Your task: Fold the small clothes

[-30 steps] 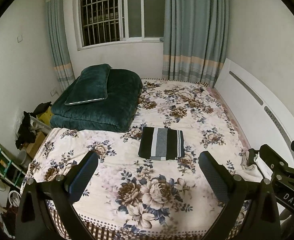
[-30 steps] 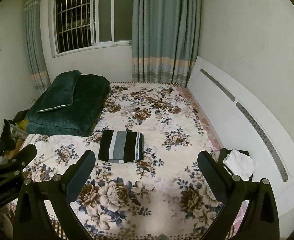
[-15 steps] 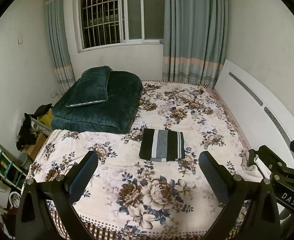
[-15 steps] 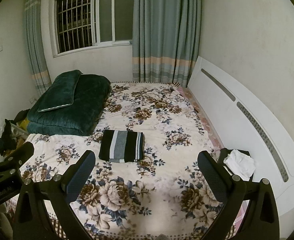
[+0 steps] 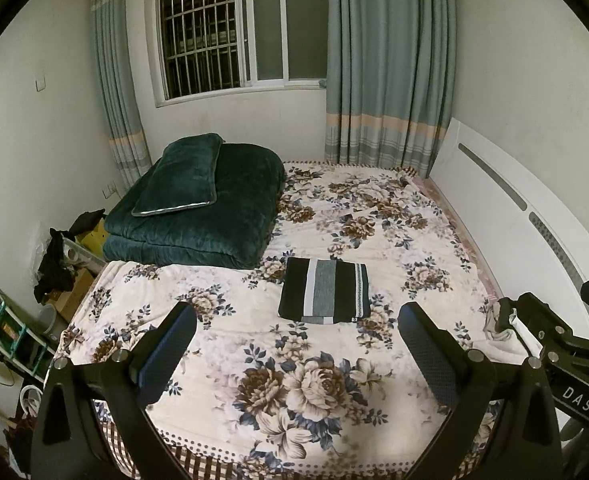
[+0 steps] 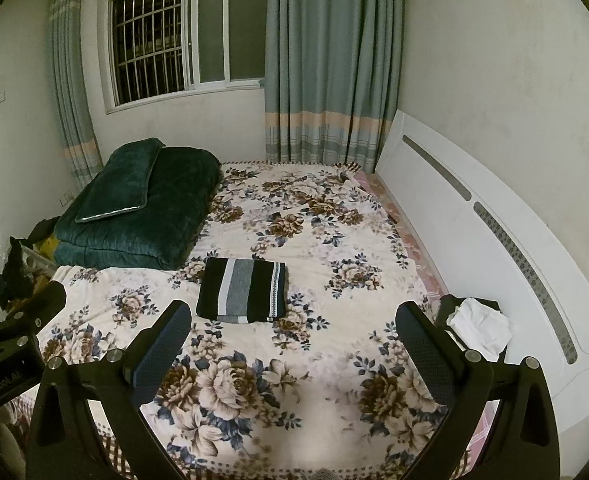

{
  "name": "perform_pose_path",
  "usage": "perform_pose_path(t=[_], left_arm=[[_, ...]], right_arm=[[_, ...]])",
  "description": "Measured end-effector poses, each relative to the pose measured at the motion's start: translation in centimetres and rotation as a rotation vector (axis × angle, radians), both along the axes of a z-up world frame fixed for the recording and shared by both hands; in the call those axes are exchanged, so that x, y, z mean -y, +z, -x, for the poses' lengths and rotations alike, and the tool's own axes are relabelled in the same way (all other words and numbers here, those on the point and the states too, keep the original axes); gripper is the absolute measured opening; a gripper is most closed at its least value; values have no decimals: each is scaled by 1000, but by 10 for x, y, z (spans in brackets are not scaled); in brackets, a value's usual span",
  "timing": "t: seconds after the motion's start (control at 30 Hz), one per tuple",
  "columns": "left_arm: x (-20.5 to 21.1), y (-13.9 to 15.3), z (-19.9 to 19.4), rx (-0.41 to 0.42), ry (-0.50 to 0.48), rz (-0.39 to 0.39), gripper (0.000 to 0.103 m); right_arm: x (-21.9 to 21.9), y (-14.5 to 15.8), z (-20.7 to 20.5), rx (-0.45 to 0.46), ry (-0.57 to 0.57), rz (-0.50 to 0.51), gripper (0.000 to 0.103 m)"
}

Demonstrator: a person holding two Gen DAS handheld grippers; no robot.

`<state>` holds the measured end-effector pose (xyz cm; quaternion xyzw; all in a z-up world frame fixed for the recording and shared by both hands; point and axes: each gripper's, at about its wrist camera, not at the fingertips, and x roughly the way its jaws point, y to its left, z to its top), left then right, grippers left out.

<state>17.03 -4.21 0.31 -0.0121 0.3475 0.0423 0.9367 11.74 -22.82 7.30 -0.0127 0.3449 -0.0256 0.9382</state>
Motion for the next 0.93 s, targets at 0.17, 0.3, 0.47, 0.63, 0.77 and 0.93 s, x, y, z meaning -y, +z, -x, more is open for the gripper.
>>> perform_pose_path(t=[0.17, 0.3, 0.47, 0.63, 0.77, 0.93], left_arm=[[0, 0, -1, 1, -4, 0, 103], [0, 0, -1, 0, -4, -1, 103], [-1, 2, -2, 0, 0, -2, 103], [-2, 2, -2, 0, -1, -2, 103], [-2, 1, -2, 0, -3, -3, 103], [-5, 6, -3, 9, 0, -8, 103]], right_arm=[[1, 0, -1, 2, 0, -1, 103], [0, 0, 0, 2, 2, 0, 103], [0, 0, 0, 2, 1, 1, 103], [0, 0, 0, 4, 4, 0, 103], [1, 0, 0, 2, 2, -1, 103], [1, 0, 0, 3, 2, -1, 103]])
